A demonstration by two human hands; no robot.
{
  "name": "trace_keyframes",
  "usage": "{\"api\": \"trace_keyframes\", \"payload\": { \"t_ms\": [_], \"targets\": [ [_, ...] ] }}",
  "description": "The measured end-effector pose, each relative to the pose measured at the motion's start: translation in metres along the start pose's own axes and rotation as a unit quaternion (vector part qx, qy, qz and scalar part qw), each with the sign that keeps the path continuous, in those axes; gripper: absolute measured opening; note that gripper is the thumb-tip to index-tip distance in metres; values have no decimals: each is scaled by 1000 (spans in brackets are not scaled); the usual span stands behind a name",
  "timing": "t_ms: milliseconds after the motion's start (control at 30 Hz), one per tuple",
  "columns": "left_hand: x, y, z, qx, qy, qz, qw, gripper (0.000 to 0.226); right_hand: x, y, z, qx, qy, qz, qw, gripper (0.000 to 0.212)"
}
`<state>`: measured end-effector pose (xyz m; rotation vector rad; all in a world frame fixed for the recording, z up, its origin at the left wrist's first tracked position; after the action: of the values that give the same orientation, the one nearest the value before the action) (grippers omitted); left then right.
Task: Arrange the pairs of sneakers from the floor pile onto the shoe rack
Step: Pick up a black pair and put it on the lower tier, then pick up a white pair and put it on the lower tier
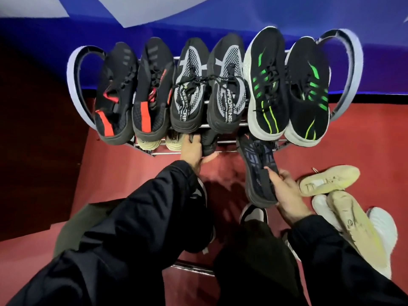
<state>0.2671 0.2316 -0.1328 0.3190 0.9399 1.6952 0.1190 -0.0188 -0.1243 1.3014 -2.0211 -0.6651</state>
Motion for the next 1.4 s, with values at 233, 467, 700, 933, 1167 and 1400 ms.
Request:
{"api": "trace_keyframes", "payload": {
  "t_ms": [233,467,700,933,1167,1400],
  "targets": [
    [31,-80,-36,-51,-68,79,993,85,-24,-17,0,21,-121,-64,990,44],
    [17,-30,-6,-115,-246,61,960,88,-57,-27,-15,10,-186,-106,977,43],
    [14,-21,5,-67,-292,0,954,69,-89,-50,-56,26,-220,-56,973,40],
    [6,-9,5,-80,-286,-23,954,63,-113,-63,-47,-33,-39,-53,997,64],
    [-2,1,2,-71,-249,-59,964,53,-118,-56,-40,-26,-116,-86,989,67],
    [-7,22,-18,-74,-338,-29,938,30,-42,-28,5,-60,-55,-46,996,17]
  ]
}}
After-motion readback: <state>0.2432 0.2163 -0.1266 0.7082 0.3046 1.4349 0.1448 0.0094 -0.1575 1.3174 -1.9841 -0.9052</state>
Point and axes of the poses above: each hand's wrist, its own y-axis away from the middle knuckle, its own x-axis out of the back of the hand, z = x × y, the point moved 10 cm from there along -y, towards the middle knuckle, and after that the axes turned 13 degrees about y, right-handed, at the moved point
